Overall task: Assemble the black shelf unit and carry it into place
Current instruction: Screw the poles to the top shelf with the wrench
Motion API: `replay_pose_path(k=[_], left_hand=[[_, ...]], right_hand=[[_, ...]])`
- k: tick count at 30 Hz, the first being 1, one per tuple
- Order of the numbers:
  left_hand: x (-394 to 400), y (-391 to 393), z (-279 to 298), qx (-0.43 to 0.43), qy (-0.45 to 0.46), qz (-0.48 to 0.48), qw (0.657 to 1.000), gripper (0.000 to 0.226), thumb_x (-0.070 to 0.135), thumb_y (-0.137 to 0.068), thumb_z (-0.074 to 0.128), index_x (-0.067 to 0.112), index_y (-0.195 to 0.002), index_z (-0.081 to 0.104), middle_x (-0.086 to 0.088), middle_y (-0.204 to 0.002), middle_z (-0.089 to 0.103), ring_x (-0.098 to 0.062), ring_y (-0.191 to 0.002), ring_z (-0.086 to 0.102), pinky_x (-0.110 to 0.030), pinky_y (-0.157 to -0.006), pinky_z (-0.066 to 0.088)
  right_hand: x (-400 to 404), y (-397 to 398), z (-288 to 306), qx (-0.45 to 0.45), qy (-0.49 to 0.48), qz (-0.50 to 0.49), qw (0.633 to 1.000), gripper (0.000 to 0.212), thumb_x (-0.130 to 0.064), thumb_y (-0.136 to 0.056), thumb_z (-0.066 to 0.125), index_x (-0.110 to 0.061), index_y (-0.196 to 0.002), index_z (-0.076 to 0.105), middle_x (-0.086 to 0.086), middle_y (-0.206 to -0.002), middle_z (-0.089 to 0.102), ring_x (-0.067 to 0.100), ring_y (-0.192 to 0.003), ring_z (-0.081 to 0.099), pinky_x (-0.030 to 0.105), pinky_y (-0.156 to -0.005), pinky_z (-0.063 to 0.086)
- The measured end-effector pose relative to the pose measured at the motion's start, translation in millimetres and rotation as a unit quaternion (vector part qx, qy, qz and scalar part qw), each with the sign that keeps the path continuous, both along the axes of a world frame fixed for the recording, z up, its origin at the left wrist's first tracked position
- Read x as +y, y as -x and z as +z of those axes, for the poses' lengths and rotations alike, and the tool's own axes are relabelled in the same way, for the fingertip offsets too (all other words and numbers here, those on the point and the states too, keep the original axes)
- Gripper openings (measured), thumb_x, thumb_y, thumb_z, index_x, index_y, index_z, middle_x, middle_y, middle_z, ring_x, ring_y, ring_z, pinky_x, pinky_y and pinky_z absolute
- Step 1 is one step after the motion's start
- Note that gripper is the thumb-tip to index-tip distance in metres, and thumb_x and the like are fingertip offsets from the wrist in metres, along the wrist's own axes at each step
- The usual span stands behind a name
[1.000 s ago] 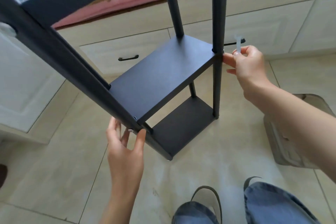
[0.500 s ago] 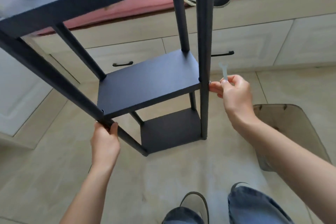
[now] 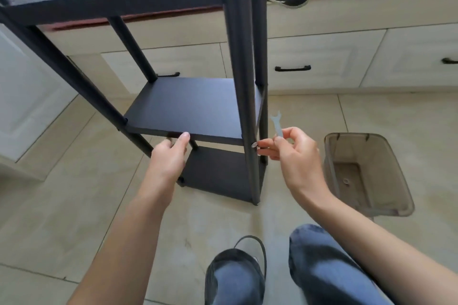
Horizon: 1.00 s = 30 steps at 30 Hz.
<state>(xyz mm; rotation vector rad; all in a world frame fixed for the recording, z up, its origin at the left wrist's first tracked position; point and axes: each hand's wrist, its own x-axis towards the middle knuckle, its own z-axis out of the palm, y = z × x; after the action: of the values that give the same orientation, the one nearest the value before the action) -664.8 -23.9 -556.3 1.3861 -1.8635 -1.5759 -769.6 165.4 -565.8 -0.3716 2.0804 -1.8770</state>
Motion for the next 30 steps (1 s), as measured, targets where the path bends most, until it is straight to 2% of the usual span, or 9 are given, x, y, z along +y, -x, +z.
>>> replay_pose_path(k=[1,4,7,12,14,19,22,26,30], left_hand=[[13.0,1.9,3.6,0.052,-0.056,-0.005,0.997,0.027,0.040,-0.105,0.049,0.018,-0.117,0.058,0.003,-0.116,0.066,-0.019,-0.117,0.062,-0.043,-0.110,0.043],[44.0,2.5,5.1,0.135,-0.177,-0.053,0.973,0.045,0.048,-0.106,0.039,0.013,-0.124,0.063,-0.008,-0.116,0.074,-0.021,-0.109,0.071,-0.036,-0.098,0.047],[60.4,-4.6,-0.7,0.175,-0.225,-0.066,0.956,0.049,0.046,-0.105,0.041,0.012,-0.099,0.075,-0.015,-0.106,0.074,-0.026,-0.102,0.072,-0.040,-0.098,0.050],[66.2,-8.6,-12.1,0.231,-0.226,-0.070,0.944,0.031,0.028,-0.097,0.054,0.022,-0.075,0.076,-0.004,-0.086,0.070,-0.022,-0.096,0.067,-0.042,-0.101,0.047],[65.9,-7.8,-14.9,0.238,-0.225,-0.069,0.942,0.028,0.029,-0.093,0.057,0.022,-0.074,0.077,-0.003,-0.085,0.070,-0.021,-0.095,0.067,-0.040,-0.099,0.047],[62.6,-7.7,-21.9,0.263,-0.210,-0.082,0.938,0.022,0.029,-0.086,0.058,0.021,-0.079,0.077,-0.005,-0.092,0.073,-0.019,-0.094,0.070,-0.033,-0.090,0.055],[61.1,-7.6,-24.8,0.271,-0.213,-0.098,0.933,0.022,0.027,-0.087,0.057,0.020,-0.081,0.077,-0.007,-0.097,0.074,-0.020,-0.098,0.070,-0.031,-0.089,0.058],[60.9,-4.5,-25.2,0.270,-0.210,-0.085,0.936,0.022,0.022,-0.085,0.055,0.020,-0.076,0.074,-0.004,-0.089,0.072,-0.018,-0.089,0.069,-0.033,-0.088,0.055],[57.9,-2.5,-26.7,0.279,-0.203,-0.061,0.937,0.011,0.020,-0.082,0.057,0.013,-0.080,0.066,-0.010,-0.091,0.064,-0.025,-0.094,0.063,-0.038,-0.095,0.048]], right_hand=[[1.1,-4.4,0.8,0.000,-0.003,0.016,1.000,0.014,-0.016,-0.101,0.044,-0.013,-0.096,0.058,-0.007,-0.080,0.076,0.008,-0.079,0.073,0.045,-0.086,0.056],[2.4,-15.6,3.0,-0.012,0.001,0.079,0.997,0.013,-0.012,-0.099,0.046,-0.008,-0.096,0.057,-0.002,-0.080,0.077,0.011,-0.076,0.074,0.042,-0.081,0.058],[3.1,-19.3,3.9,-0.034,0.014,0.129,0.991,0.012,-0.010,-0.099,0.046,-0.011,-0.092,0.057,0.003,-0.077,0.077,0.015,-0.076,0.074,0.038,-0.076,0.058],[10.5,-15.2,-10.0,-0.040,-0.020,0.140,0.989,0.010,-0.012,-0.097,0.052,-0.011,-0.091,0.060,0.002,-0.074,0.076,0.019,-0.075,0.069,0.034,-0.074,0.055],[11.2,-14.3,-16.7,-0.041,-0.034,0.145,0.988,0.010,-0.013,-0.095,0.056,-0.013,-0.088,0.063,0.000,-0.075,0.075,0.013,-0.071,0.066,0.031,-0.071,0.051],[7.6,-8.9,-28.6,-0.046,-0.054,0.141,0.988,0.011,-0.014,-0.092,0.062,-0.016,-0.083,0.068,-0.002,-0.070,0.074,0.016,-0.072,0.064,0.043,-0.078,0.054],[5.5,-9.5,-34.5,-0.059,-0.046,0.164,0.984,0.013,-0.012,-0.091,0.063,-0.019,-0.086,0.073,-0.002,-0.071,0.074,0.013,-0.074,0.067,0.036,-0.078,0.055],[3.4,-4.6,-39.4,-0.125,0.049,0.168,0.977,0.022,-0.009,-0.092,0.061,-0.023,-0.087,0.076,-0.002,-0.073,0.073,0.002,-0.064,0.059,0.019,-0.062,0.050],[-1.6,2.0,-50.8,-0.172,0.091,0.160,0.968,0.022,-0.011,-0.094,0.061,-0.025,-0.089,0.078,-0.004,-0.075,0.072,0.003,-0.066,0.056,0.017,-0.061,0.048]])
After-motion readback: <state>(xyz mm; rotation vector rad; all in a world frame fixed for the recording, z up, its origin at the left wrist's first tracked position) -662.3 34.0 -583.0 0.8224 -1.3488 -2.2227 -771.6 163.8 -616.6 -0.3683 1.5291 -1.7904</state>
